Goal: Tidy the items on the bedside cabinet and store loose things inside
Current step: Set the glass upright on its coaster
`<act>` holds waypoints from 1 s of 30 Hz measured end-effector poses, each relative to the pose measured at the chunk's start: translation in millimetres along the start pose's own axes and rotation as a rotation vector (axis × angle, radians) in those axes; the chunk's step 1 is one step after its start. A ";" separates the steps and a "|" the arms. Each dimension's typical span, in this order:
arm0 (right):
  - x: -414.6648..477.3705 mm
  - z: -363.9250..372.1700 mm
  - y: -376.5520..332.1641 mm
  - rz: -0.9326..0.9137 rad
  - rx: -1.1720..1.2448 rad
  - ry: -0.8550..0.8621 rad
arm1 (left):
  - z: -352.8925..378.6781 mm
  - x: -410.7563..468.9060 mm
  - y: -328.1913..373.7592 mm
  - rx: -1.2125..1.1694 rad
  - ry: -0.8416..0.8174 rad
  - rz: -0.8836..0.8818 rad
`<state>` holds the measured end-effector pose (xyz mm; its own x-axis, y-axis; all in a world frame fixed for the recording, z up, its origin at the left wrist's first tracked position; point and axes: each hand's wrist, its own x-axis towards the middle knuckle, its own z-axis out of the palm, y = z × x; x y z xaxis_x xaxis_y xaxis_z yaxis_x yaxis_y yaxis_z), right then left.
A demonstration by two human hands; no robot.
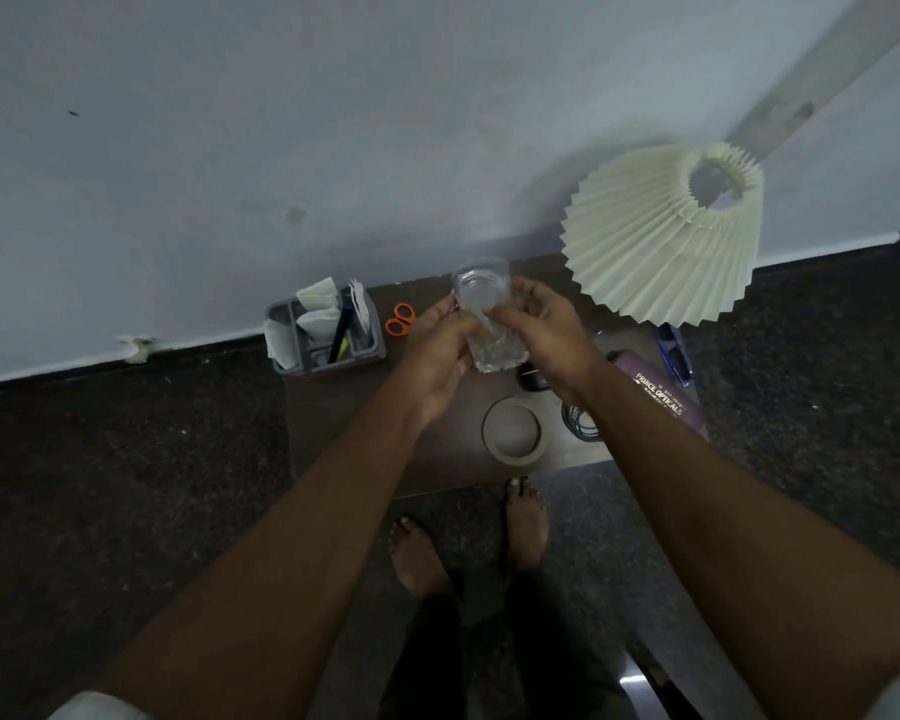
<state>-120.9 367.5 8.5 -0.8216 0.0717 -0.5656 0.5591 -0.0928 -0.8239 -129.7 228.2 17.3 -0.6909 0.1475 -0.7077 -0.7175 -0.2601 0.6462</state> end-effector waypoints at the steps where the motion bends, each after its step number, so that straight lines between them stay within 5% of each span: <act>1: 2.3 -0.9 0.0 -0.009 -0.023 -0.013 | -0.7 1.2 0.5 0.021 0.000 0.015; 15: 30.5 0.5 -6.8 -0.309 -0.443 0.090 | 1.1 32.0 18.7 0.311 0.029 0.281; 30: 65.1 3.0 16.2 -0.321 -0.565 0.045 | -10.2 61.5 1.1 0.348 0.048 0.287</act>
<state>-165.6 367.7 -41.6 -0.9589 0.0515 -0.2790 0.2692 0.4759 -0.8373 -172.0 227.2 -28.5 -0.8674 0.0699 -0.4926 -0.4898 0.0538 0.8702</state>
